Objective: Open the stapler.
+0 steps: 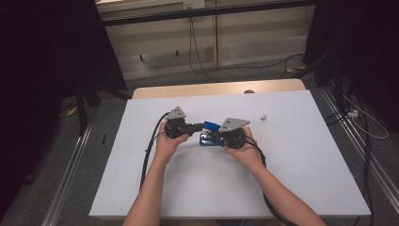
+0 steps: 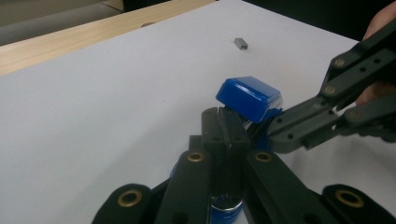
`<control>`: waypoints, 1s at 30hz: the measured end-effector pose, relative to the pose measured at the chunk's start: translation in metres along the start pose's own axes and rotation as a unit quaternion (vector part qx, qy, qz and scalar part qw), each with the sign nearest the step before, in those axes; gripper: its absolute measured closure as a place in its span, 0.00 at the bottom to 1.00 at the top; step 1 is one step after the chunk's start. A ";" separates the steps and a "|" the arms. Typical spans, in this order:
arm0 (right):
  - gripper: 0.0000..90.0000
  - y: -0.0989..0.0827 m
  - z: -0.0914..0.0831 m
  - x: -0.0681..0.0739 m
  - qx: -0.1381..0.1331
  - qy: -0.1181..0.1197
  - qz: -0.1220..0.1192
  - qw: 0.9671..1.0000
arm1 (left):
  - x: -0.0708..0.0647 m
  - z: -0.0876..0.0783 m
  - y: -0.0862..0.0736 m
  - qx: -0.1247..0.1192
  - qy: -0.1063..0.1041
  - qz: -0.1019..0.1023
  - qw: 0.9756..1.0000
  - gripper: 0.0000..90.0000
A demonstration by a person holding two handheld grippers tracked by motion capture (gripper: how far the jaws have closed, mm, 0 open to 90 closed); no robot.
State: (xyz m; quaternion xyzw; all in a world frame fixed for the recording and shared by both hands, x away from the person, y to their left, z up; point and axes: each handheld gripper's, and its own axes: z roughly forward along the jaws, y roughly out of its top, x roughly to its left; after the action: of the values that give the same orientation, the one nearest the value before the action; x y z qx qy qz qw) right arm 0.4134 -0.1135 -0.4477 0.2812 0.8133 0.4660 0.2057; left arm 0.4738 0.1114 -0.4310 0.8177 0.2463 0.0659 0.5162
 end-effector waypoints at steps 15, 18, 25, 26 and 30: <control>1.00 -0.001 0.019 0.007 -0.023 -0.039 0.041 0.998 | -0.003 0.000 0.009 -0.010 -0.001 0.007 1.000 1.00; 1.00 0.000 0.020 0.007 -0.026 -0.054 0.046 0.997 | -0.003 0.000 0.008 -0.011 -0.001 0.006 1.000 1.00; 1.00 -0.002 0.026 0.010 -0.032 -0.076 0.052 0.995 | -0.002 0.000 0.007 -0.013 -0.002 0.006 1.000 1.00; 1.00 -0.002 0.026 0.011 -0.032 -0.078 0.053 0.995 | -0.002 0.000 0.007 -0.013 -0.002 0.006 1.000 1.00; 1.00 -0.003 0.027 0.013 -0.034 -0.087 0.054 0.994 | -0.001 0.000 0.006 -0.011 -0.005 0.000 1.000 1.00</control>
State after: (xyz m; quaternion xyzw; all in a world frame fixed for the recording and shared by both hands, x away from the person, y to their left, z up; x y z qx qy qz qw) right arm 0.4190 -0.0890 -0.4641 0.3569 0.7598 0.4772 0.2602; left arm 0.4748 0.1085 -0.4259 0.8124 0.2429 0.0649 0.5262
